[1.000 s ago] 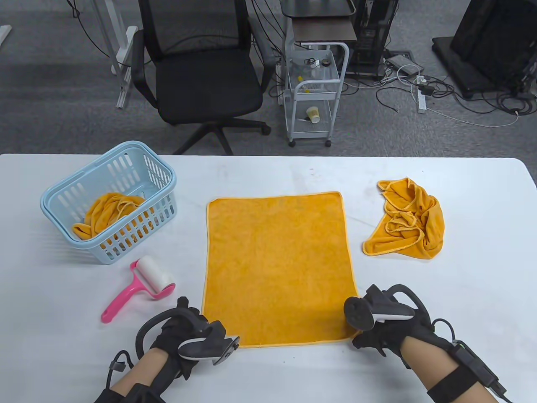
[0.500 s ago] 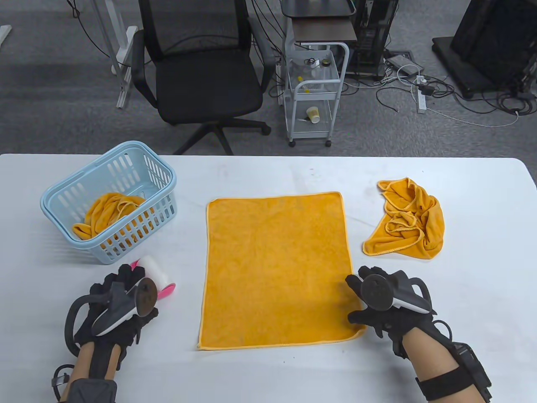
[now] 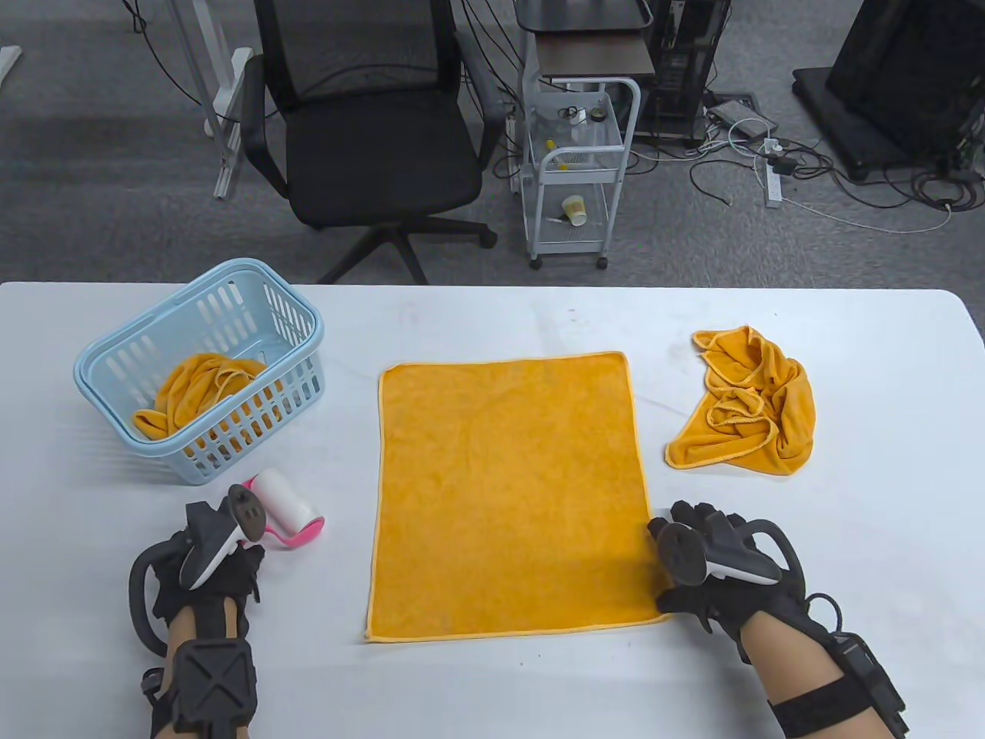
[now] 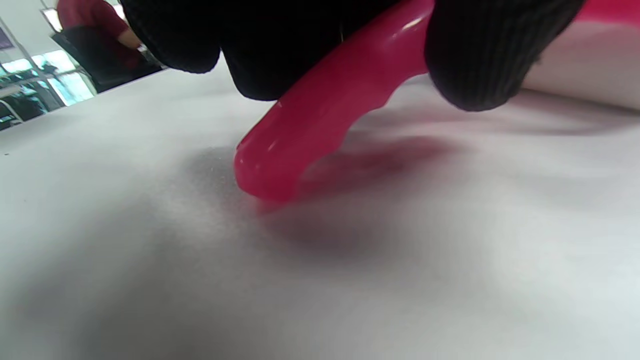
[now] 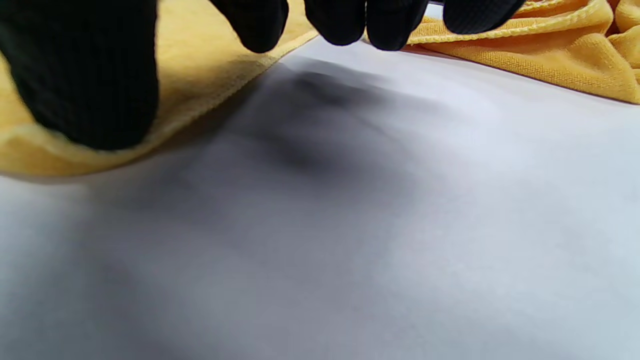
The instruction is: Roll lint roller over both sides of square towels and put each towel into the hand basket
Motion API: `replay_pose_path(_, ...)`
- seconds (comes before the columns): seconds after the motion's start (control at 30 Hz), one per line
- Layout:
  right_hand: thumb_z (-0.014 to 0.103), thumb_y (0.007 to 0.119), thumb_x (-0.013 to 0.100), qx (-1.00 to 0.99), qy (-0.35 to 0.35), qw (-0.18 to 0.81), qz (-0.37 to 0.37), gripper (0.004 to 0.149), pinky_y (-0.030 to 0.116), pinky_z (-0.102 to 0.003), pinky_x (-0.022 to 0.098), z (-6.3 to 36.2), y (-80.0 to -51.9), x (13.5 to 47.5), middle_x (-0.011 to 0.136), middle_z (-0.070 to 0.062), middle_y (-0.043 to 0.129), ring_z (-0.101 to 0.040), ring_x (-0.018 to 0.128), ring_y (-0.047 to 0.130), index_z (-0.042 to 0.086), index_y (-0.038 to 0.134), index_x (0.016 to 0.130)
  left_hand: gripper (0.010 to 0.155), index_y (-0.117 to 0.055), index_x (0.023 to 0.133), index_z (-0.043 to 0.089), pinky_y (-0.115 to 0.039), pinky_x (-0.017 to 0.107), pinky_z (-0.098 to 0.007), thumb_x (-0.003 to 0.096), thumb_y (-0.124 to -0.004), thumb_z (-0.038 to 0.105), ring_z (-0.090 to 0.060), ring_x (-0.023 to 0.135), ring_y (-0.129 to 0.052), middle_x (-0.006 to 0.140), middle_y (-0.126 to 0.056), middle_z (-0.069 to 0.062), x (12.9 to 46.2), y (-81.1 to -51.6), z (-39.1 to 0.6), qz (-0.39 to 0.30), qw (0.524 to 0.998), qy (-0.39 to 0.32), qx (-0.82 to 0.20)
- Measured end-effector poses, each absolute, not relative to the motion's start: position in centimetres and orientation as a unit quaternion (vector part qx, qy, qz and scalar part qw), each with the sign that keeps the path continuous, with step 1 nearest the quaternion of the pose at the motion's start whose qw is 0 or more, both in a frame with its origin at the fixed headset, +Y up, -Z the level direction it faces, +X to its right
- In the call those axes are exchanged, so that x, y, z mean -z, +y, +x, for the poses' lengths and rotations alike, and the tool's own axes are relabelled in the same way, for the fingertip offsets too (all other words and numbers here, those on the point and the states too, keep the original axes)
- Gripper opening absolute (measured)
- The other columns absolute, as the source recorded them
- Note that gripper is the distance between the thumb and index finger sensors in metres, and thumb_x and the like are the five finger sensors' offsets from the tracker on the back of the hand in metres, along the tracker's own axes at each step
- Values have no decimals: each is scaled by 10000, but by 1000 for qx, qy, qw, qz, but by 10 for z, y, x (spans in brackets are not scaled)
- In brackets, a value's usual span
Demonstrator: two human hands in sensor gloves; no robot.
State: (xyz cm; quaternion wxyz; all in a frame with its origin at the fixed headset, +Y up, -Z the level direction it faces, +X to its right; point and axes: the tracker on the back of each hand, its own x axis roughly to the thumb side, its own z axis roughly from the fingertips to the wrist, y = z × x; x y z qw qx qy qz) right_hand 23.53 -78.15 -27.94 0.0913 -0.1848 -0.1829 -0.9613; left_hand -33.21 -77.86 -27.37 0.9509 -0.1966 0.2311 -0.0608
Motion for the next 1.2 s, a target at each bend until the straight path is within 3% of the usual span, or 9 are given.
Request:
replay_pose_path(0.17, 611, 892, 415, 959, -190, 99, -184, 963, 505, -733, 674, 234, -783, 280, 1170, -225, 397, -535, 1047, 458, 190, 437, 1152, 497, -771, 902, 335, -653, 739, -601, 455, -824, 544, -330, 989, -825, 1094, -730, 2, 270, -773, -327, -171, 961, 215, 22)
replay_pose_path(0.33, 606, 895, 415, 959, -187, 99, -186, 960, 504, -732, 675, 234, -783, 280, 1169, -225, 407, -533, 1049, 458, 189, 441, 1151, 486, -791, 901, 334, -673, 728, -601, 457, -854, 520, -333, 968, -854, 1076, -762, 4, 268, -738, -291, -121, 980, 141, -65)
replay_pose_path(0.47, 602, 897, 417, 959, -188, 100, -187, 961, 504, -732, 675, 233, -783, 280, 1168, -225, 411, -532, 1048, 460, 186, 440, 1152, 495, -694, 939, 402, -686, 716, -608, 474, -810, 526, -356, 969, -847, 1080, -750, -3, 272, -706, -218, -108, 991, 24, -78)
replay_pose_path(0.53, 602, 894, 418, 959, -187, 100, -187, 957, 507, -731, 674, 234, -784, 279, 1168, -224, 415, -532, 1047, 466, 187, 440, 1151, 499, -650, 952, 397, -752, 669, -600, 486, -778, 520, -318, 842, -937, 965, -821, 14, 272, -695, -172, -116, 989, -42, -88)
replay_pose_path(0.6, 598, 895, 420, 960, -187, 96, -186, 951, 508, -731, 673, 234, -784, 279, 1167, -222, 418, -533, 1045, 467, 187, 444, 1149, 510, -623, 967, 395, -785, 637, -597, 490, -763, 509, -317, 797, -943, 939, -822, 12, 270, -691, -130, -118, 986, -95, -76)
replay_pose_path(0.73, 598, 892, 419, 961, -186, 92, -184, 947, 513, -730, 671, 234, -784, 278, 1164, -222, 429, -530, 1044, 474, 186, 448, 1147, 534, -577, 985, 393, -815, 623, -556, 490, -756, 486, -271, 763, -950, 938, -807, 32, 268, -702, -59, -131, 972, -194, -24)
replay_pose_path(0.87, 597, 890, 422, 961, -190, 88, -182, 943, 513, -730, 671, 235, -784, 278, 1164, -219, 434, -530, 1043, 477, 183, 452, 1148, 567, -553, 1007, 366, -826, 624, -537, 495, -780, 450, -263, 774, -952, 949, -799, 27, 267, -731, -21, -166, 955, -247, -7)
replay_pose_path(1.03, 596, 892, 422, 960, -193, 87, -183, 942, 511, -731, 672, 235, -784, 278, 1164, -222, 436, -531, 1044, 477, 182, 457, 1148, 585, -544, 1018, 348, -824, 628, -527, 494, -790, 436, -268, 783, -948, 959, -792, 31, 271, -760, -5, -199, 945, -259, 23)
replay_pose_path(1.2, 595, 891, 422, 961, -192, 85, -182, 934, 513, -730, 672, 236, -784, 278, 1163, -220, 444, -530, 1043, 481, 185, 466, 1146, 541, -589, 969, 379, -824, 627, -527, 488, -837, 397, -248, 752, -968, 915, -826, 58, 274, -756, -30, -200, 946, -225, 121)
